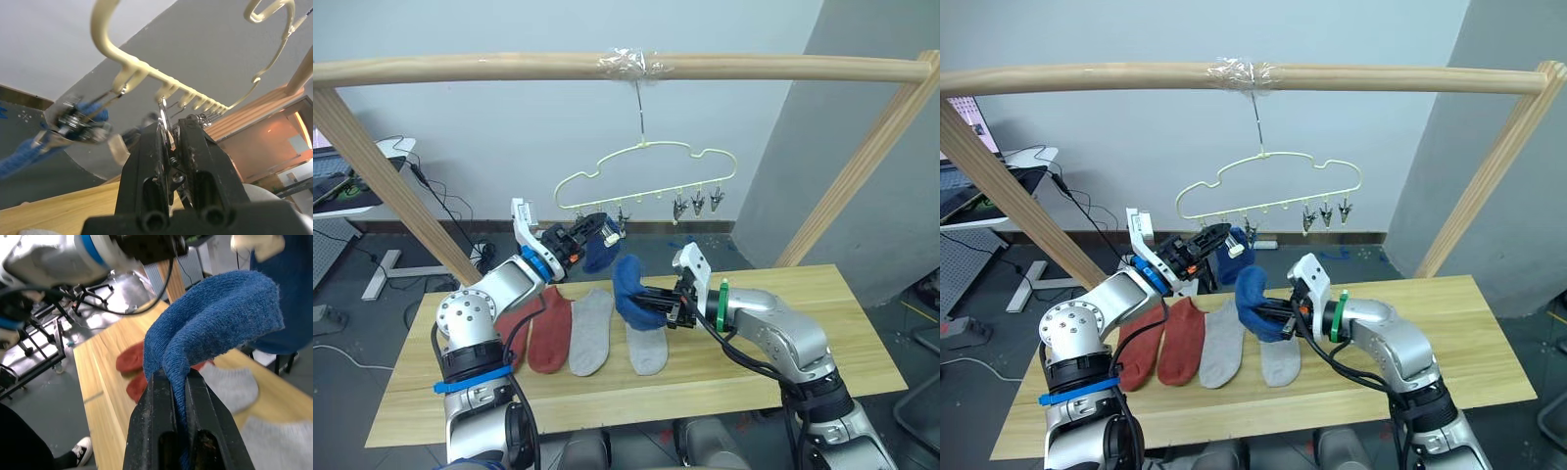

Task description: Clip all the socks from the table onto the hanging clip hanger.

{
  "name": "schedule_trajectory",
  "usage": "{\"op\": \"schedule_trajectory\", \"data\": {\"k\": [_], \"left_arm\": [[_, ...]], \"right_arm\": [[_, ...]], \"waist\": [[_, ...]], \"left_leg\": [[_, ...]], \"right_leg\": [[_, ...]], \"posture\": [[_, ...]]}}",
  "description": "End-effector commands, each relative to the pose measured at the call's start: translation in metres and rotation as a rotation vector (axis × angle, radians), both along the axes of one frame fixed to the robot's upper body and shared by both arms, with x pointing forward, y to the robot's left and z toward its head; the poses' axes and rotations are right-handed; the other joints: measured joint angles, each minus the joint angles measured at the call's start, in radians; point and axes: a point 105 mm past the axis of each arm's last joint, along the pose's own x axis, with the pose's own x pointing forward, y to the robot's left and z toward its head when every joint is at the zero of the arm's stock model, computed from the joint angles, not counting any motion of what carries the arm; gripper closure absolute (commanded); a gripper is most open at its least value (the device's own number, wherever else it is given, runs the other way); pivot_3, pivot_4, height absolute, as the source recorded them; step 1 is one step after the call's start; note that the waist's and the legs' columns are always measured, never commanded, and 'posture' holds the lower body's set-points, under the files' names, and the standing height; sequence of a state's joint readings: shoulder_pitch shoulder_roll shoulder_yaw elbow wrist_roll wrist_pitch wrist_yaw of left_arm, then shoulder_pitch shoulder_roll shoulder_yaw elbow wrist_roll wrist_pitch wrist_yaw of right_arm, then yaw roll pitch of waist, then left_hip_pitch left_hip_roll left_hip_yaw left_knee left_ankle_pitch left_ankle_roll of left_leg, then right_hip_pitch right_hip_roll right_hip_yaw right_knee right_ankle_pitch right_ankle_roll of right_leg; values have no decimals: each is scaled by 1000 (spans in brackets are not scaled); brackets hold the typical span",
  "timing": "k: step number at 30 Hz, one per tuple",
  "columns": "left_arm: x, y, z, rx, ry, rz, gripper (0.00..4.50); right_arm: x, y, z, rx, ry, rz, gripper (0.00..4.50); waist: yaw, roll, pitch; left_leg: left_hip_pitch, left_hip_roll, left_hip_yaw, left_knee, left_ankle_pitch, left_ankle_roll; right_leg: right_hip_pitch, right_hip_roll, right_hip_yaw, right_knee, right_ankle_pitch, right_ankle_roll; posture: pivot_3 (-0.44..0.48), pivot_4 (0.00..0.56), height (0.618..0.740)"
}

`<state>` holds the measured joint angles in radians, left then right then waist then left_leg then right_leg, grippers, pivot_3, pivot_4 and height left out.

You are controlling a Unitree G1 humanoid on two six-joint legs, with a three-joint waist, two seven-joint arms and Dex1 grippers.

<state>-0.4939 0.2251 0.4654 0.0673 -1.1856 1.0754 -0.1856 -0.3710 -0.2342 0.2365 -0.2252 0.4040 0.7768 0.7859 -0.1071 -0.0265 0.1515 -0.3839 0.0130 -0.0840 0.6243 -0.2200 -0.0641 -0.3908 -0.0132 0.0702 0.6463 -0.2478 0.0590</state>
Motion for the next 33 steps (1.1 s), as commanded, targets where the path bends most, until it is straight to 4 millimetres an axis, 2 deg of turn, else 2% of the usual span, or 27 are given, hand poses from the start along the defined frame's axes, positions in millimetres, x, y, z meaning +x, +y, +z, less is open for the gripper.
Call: {"op": "schedule_trajectory", "data": {"k": [1, 13, 18, 33], "left_arm": [[-4, -1, 14, -4, -56, -16, 4330], [-6, -4, 19, -20, -73, -29, 4330], [-6, -4, 19, -17, -76, -30, 4330], [-8, -6, 20, -20, -88, -40, 4330]], "right_arm": [[1, 5, 16, 48, -27, 21, 4455], [13, 13, 17, 52, -36, 12, 4455], [21, 14, 24, 89, -30, -15, 4455], [26, 21, 32, 113, -39, -25, 4455]], "waist": [[1, 0, 0], [3, 0, 0], [4, 0, 0], [4, 0, 0]], "left_leg": [[0, 0, 0, 0, 0, 0], [0, 0, 0, 0, 0, 0], [0, 0, 0, -1, 0, 0], [0, 0, 0, -1, 0, 0]], "right_leg": [[0, 0, 0, -1, 0, 0], [0, 0, 0, -1, 0, 0], [0, 0, 0, -1, 0, 0], [-1, 0, 0, -1, 0, 0]], "posture": [[-69, 111, 740], [-61, 114, 740], [-59, 115, 740], [-59, 119, 740]]}}
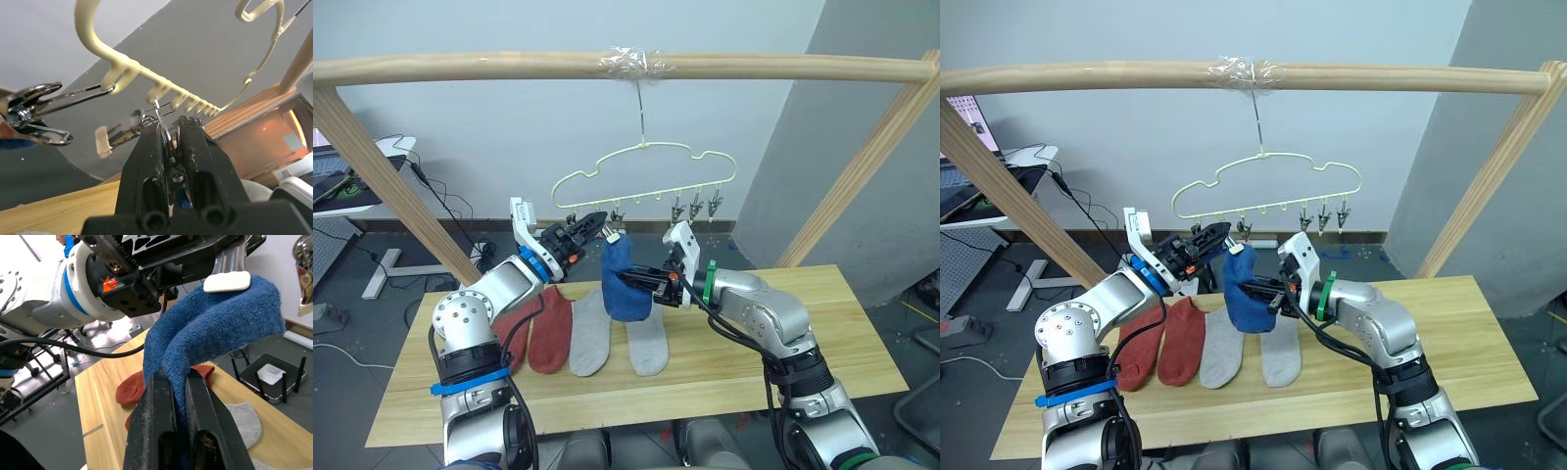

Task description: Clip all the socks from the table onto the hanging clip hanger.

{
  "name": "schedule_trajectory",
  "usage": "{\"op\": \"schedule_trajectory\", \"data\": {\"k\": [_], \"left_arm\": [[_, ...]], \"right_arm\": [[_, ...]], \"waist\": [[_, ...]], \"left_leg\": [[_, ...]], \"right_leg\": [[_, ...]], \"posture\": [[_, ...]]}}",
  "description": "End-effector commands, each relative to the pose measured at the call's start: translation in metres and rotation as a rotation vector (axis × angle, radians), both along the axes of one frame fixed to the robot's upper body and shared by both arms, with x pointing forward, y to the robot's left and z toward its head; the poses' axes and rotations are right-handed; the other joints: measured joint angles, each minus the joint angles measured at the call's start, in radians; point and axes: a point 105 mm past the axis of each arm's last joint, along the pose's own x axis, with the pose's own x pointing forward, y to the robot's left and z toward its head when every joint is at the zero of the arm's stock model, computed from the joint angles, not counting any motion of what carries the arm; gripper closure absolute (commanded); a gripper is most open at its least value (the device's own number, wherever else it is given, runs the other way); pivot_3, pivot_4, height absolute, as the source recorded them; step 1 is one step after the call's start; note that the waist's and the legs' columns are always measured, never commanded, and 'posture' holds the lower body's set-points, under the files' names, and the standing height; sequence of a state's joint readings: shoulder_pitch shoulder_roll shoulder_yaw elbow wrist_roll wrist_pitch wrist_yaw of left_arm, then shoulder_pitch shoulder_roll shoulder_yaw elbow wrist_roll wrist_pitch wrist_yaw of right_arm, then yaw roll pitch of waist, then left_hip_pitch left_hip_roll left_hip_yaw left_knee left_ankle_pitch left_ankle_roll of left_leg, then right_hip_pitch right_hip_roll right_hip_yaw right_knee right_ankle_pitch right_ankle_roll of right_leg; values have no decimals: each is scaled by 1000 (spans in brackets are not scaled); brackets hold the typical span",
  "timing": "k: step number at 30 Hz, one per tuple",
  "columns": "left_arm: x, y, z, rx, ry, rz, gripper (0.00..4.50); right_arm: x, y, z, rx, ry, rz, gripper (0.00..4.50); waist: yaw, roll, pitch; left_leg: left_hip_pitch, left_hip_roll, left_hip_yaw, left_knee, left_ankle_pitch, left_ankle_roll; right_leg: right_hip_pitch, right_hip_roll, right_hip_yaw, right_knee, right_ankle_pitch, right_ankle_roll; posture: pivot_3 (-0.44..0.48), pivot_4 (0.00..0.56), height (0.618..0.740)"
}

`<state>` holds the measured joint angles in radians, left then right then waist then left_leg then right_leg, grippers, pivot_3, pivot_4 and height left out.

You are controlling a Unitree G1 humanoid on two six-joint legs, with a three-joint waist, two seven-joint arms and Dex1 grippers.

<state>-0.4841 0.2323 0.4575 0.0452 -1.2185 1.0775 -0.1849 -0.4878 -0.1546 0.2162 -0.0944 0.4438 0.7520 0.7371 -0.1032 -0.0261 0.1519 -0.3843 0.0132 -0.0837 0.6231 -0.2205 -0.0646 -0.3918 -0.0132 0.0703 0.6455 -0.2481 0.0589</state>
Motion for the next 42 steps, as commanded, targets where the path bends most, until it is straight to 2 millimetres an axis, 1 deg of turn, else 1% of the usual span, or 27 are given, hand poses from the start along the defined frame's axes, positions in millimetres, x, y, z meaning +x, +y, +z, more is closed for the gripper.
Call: {"op": "schedule_trajectory", "data": {"k": [1, 4, 7, 9, 10, 11, 13, 15, 20, 21, 23, 26, 29, 32, 34, 36, 37, 39, 42], "left_arm": [[-6, -5, 16, -7, -77, -30, 4330], [-7, -6, 18, 16, -102, -37, 4330], [-11, -6, 22, 16, -138, -44, 4330], [-13, -5, 24, 2, -150, -44, 3591], [-14, -4, 24, -1, -153, -45, 3318], [-15, -3, 24, 3, -152, -43, 2977], [-15, -1, 23, 9, -149, -36, 2270], [-16, 3, 22, 20, -148, -22, 1737], [-23, 20, 20, 95, -146, 13, 135], [-25, 22, 21, 107, -151, 12, 18], [-29, 23, 22, 127, -160, 10, 18], [-34, 21, 21, 155, -167, 2, 0], [-37, 18, 19, 166, -169, 0, 0], [-39, 15, 16, 179, -168, -4, 0], [-42, 13, 12, 242, -178, -7, 0], [-43, 11, 8, 295, -187, -4, 0], [-44, 10, 7, 308, -189, -3, 0], [-43, 9, 5, 394, -220, 21, 0], [-38, 9, -3, 552, -266, 73, 0]], "right_arm": [[6, 4, 14, 32, -48, -12, 4455], [10, 6, 15, 33, -54, -23, 4455], [12, 8, 15, 33, -57, -26, 4455], [12, 9, 14, 30, -58, -28, 4500], [12, 9, 13, 28, -59, -29, 4500], [12, 10, 12, 25, -59, -31, 4500], [11, 12, 10, 23, -57, -31, 4500], [10, 15, 9, 24, -53, -30, 4500], [6, 31, 5, 76, 19, -37, 4500], [5, 35, 4, 92, 47, -36, 4500], [6, 40, 1, 129, 109, -50, 4500], [11, 46, -1, 192, 213, -69, 3689], [15, 45, -5, 206, 261, -89, 2665], [18, 40, -15, 160, 265, -112, 1554], [21, 24, -30, 71, 238, -154, 830], [22, 9, -38, 18, 215, -186, 124], [22, 4, -40, 5, 208, -196, 21], [22, -12, -43, -24, 184, -224, 21], [18, -34, -41, -68, 115, -255, 21]], "waist": [[0, 0, 0], [1, 0, 0], [1, 0, 0], [3, 0, 0], [3, 0, 0], [4, 0, 0], [7, 0, 0], [7, 0, 0], [7, 0, 0], [7, 0, 0], [13, 1, 0], [20, 1, 0], [25, 1, 0], [27, 1, 0], [27, 1, 0], [28, 1, 0], [30, 0, 0], [31, 1, 0], [31, 1, 0]], "left_leg": [[0, 0, 0, 0, 0, 0], [0, 0, 0, 0, 0, 0], [-5, 0, 0, 0, 0, 0], [-10, 0, 0, 0, 0, 0], [-14, 0, 0, 1, 0, 0], [-15, 0, 0, 1, 0, 0], [-15, 0, 0, 0, 0, 0], [-15, 0, 0, 0, 0, 0], [-15, 0, 0, 0, 0, 0], [-15, 1, 0, 0, 0, 0], [-15, 1, 0, 0, 0, 0], [-15, 1, 0, 0, 0, 0], [-15, 0, 0, 0, 0, 0], [-15, 0, 0, 0, 0, 0], [-15, 0, 0, 0, 0, 0], [-15, 0, 0, 0, 0, 0], [-15, 0, 0, 0, 0, 0], [-15, 0, 0, 0, 0, 0], [-15, 0, 0, 0, 0, 0]], "right_leg": [[0, 0, 0, 0, 0, 0], [0, 0, 0, 0, 0, 0], [-4, 0, 0, 0, 0, 0], [-9, 0, 0, 1, 0, 0], [-14, 0, 0, 2, 0, 0], [-15, 0, 0, 2, 0, 0], [-15, 0, 0, 2, 0, 0], [-15, 0, 0, 2, 0, 0], [-15, 0, 0, 2, 0, 0], [-15, 0, 0, 3, 0, 0], [-15, 0, 0, 3, 0, 0], [-15, 0, 0, 2, 0, 0], [-15, 0, -1, 2, 0, 0], [-15, 0, -1, 2, 1, 0], [-15, 0, -1, 2, 1, 0], [-15, 0, -1, 2, 0, 0], [-15, 0, 0, 2, 0, 0], [-15, 0, 0, 2, 0, 0], [-16, 0, 0, 2, 0, 0]], "posture": [[-59, 119, 740], [-57, 119, 740], [-54, 119, 740], [-52, 120, 740], [-50, 120, 740], [-50, 120, 740], [-47, 121, 740], [-46, 122, 740], [-34, 122, 740], [-27, 119, 740], [-22, 118, 740], [-12, 117, 740], [-4, 113, 740], [-1, 107, 740], [-3, 106, 740], [-7, 105, 740], [-7, 105, 740], [-12, 104, 740], [-22, 101, 740]]}}
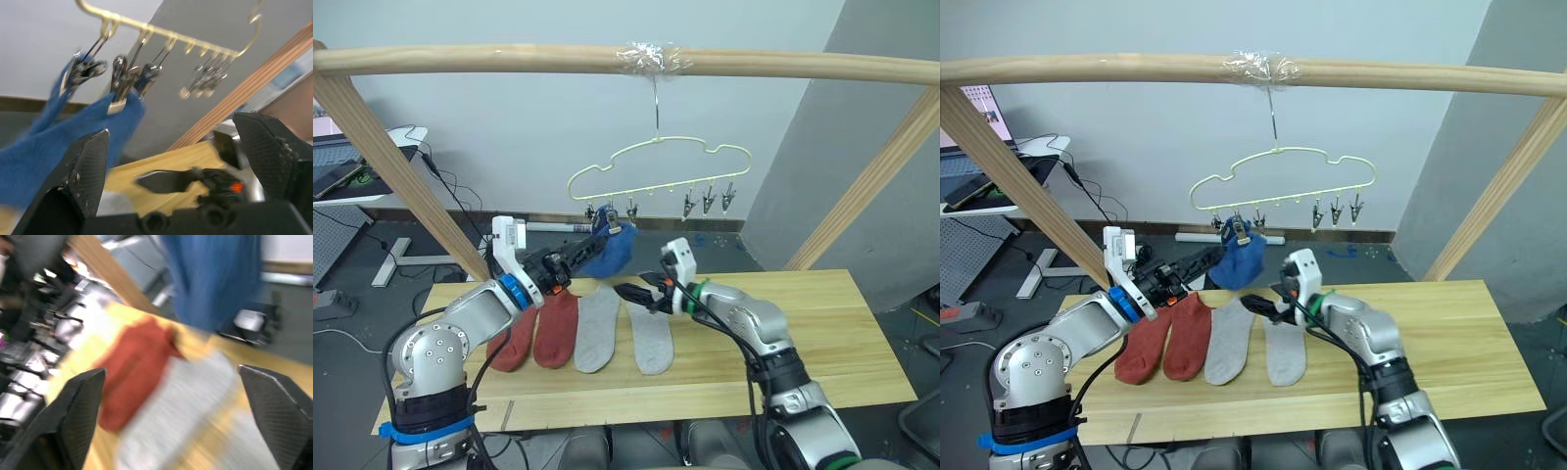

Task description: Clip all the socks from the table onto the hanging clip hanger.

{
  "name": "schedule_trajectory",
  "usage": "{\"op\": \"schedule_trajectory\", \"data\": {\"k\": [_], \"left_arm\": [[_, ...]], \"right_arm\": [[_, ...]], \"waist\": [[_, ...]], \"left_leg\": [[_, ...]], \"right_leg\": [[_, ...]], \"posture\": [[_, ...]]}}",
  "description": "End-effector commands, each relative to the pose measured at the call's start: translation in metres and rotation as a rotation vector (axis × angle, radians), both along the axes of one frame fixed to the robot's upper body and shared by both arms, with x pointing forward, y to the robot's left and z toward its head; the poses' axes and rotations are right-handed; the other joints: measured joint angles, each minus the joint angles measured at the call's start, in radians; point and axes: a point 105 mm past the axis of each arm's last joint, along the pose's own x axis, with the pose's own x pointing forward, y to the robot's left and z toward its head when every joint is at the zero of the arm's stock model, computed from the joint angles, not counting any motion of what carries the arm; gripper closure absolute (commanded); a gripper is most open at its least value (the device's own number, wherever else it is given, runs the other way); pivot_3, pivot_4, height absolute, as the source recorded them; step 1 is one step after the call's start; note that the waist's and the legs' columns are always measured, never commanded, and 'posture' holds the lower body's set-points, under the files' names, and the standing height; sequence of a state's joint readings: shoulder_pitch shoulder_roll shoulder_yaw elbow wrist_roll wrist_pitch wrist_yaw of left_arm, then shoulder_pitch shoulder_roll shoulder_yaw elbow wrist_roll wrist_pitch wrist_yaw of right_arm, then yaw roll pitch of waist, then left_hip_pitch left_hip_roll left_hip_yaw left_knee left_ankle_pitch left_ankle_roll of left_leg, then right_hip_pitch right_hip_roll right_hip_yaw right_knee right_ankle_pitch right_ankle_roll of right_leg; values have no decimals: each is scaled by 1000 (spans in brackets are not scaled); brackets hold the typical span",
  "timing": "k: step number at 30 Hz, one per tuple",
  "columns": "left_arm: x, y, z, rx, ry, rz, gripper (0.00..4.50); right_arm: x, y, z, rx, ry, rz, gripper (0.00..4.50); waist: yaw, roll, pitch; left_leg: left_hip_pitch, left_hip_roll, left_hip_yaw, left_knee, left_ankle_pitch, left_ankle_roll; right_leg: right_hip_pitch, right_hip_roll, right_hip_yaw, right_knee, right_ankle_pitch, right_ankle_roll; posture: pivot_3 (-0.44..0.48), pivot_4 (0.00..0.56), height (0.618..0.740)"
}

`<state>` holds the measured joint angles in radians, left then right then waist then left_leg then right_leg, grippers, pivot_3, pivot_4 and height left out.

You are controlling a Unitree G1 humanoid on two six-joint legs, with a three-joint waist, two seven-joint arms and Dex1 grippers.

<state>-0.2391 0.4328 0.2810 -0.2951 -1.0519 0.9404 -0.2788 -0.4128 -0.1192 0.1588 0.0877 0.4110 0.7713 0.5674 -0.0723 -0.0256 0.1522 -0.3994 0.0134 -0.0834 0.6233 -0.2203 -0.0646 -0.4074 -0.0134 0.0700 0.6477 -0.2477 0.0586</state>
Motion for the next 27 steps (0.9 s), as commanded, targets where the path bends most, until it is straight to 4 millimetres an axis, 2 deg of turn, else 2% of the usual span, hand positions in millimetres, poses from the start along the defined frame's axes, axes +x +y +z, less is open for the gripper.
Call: {"op": "schedule_trajectory", "data": {"k": [1, 6, 10, 13, 17, 21, 27], "left_arm": [[4, -3, 6, 182, -137, 54, 0], [18, -6, 0, 261, -215, 76, 0], [29, -17, 12, 312, -386, 126, 0], [30, -31, 11, 338, -464, 123, 610], [34, -47, 4, 333, -490, 163, 1848], [42, -60, 1, 309, -503, 190, 1848], [63, -66, -1, 223, -455, 278, 1848]], "right_arm": [[-3, -15, 29, -21, -168, 6, 21], [-6, -41, 42, -111, -304, -44, 21], [-8, -53, 56, -151, -404, -81, 21], [-10, -57, 68, -142, -450, -104, 0], [-11, -61, 81, -134, -504, -133, 0], [-10, -62, 87, -119, -521, -166, 0], [-9, -61, 95, -107, -538, -187, 0]], "waist": [[0, 0, 0], [-1, 0, 0], [-2, 0, 0], [-2, 0, -1], [-4, 0, -1], [-11, 0, -1], [-15, 0, -1]], "left_leg": [[0, 0, 0, 0, 0, 0], [0, 0, 1, 1, 0, 0], [0, 0, 1, 1, 0, 0], [0, 0, 2, 1, 0, 0], [0, 0, 2, 1, 0, 0], [0, 0, 2, 2, 0, 0], [0, -1, 2, 5, 0, 0]], "right_leg": [[0, 0, 0, 0, 0, 0], [0, 0, 1, 0, 0, 0], [0, 0, 1, 0, 0, 0], [0, 0, 2, -1, 0, 1], [0, -1, 2, -1, 0, 1], [1, 0, 2, 0, 1, 1], [2, 0, 2, 0, 2, 3]], "posture": [[-26, 101, 740], [-46, 95, 740], [-61, 93, 740], [-71, 92, 740], [-91, 95, 740], [-101, 100, 740], [-128, 111, 740]]}}
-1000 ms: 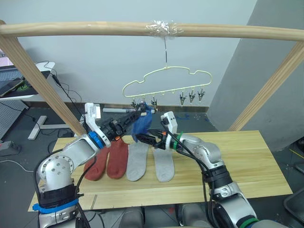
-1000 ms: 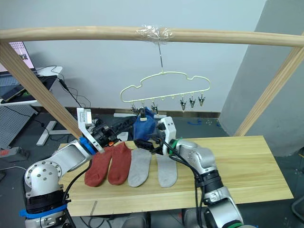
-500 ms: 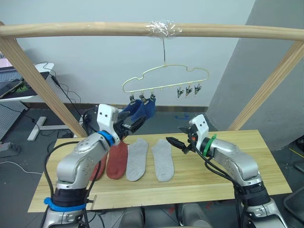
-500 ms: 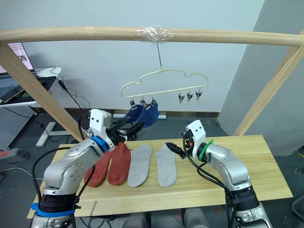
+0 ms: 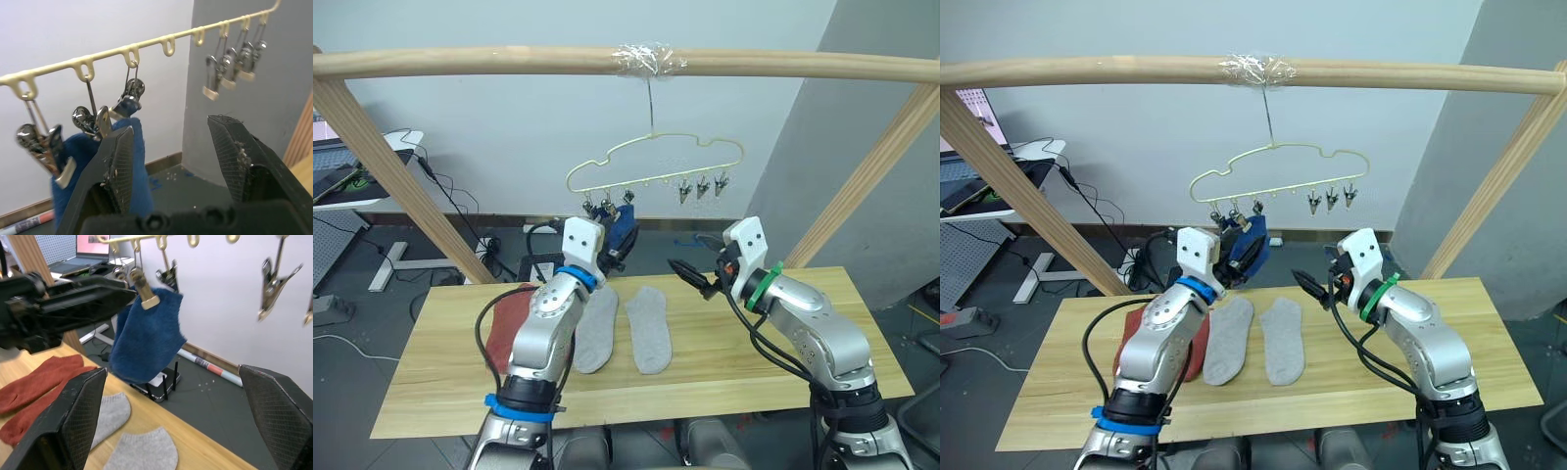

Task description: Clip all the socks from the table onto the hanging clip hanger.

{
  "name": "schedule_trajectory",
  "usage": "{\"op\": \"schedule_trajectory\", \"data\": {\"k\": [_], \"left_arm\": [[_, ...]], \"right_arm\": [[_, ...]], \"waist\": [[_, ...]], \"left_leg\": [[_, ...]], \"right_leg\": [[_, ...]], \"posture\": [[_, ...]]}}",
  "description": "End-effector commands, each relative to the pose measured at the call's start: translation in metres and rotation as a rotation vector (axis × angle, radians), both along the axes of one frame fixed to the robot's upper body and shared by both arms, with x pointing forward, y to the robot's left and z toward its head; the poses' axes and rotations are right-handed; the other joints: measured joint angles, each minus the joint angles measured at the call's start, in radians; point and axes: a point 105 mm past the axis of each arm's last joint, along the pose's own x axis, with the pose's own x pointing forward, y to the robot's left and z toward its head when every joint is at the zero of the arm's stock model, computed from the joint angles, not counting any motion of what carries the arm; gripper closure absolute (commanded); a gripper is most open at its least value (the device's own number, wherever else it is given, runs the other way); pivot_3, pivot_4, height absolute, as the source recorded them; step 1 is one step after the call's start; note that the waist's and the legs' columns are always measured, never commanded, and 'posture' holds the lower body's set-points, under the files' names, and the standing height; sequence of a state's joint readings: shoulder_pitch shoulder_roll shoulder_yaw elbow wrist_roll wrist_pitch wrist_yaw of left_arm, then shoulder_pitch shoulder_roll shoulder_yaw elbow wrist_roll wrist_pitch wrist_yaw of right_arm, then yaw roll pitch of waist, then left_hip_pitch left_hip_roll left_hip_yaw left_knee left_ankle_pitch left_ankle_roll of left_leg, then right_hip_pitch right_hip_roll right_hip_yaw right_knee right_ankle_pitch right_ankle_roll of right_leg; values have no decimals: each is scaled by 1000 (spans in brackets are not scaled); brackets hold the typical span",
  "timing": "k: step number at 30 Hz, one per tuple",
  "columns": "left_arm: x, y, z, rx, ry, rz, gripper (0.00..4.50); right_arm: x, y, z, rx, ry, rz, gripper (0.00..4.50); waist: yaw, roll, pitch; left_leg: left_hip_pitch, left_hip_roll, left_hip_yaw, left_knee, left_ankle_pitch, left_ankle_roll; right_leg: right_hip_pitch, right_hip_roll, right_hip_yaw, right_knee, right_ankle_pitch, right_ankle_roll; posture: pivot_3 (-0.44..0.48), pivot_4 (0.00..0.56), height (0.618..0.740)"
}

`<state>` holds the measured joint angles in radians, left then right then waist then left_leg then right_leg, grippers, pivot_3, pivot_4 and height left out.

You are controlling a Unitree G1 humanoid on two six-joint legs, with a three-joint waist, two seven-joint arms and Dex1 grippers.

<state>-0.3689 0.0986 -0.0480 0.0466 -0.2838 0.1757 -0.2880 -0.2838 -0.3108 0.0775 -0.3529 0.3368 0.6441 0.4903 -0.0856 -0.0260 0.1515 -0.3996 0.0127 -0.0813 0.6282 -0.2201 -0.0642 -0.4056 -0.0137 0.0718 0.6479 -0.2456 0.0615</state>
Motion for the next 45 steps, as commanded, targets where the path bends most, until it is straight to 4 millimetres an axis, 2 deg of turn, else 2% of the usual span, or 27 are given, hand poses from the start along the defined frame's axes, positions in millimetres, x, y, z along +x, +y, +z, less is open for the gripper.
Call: {"op": "schedule_trajectory", "data": {"k": [1, 10, 24, 36, 45], "left_arm": [[11, 1, 12, -52, -39, 39, 1848], [37, -8, 24, -76, -73, 23, 1848], [29, -39, 18, -138, -22, -156, 1848], [38, -15, 15, -160, 0, -38, 1848], [41, -13, 19, -99, -58, -5, 1848]], "right_arm": [[-2, -1, 20, 28, -71, -5, 0], [-1, -8, 22, 32, -67, -45, 0], [0, -7, 21, 45, -66, -60, 0], [0, -4, 25, 54, -77, -48, 0], [-10, 6, 46, 104, -145, 33, 0]], "waist": [[-2, 0, 0], [-8, 0, 0], [-29, 0, 0], [-29, 0, 0], [-29, 0, 0]], "left_leg": [[0, 0, 0, 0, 0, 0], [0, 0, 0, 0, 0, 0], [0, 0, 0, 0, 0, 0], [0, 0, 0, 0, 0, 0], [0, 0, -1, 0, 0, 0]], "right_leg": [[0, 0, 0, 0, 0, 0], [0, 0, 0, 0, 0, 0], [0, 0, 0, 0, 0, 0], [0, 0, 0, 0, 0, 0], [0, 0, 0, 0, 0, 0]], "posture": [[-140, 111, 740], [-166, 118, 740], [-171, 124, 740], [-159, 129, 740], [-165, 131, 740]]}}
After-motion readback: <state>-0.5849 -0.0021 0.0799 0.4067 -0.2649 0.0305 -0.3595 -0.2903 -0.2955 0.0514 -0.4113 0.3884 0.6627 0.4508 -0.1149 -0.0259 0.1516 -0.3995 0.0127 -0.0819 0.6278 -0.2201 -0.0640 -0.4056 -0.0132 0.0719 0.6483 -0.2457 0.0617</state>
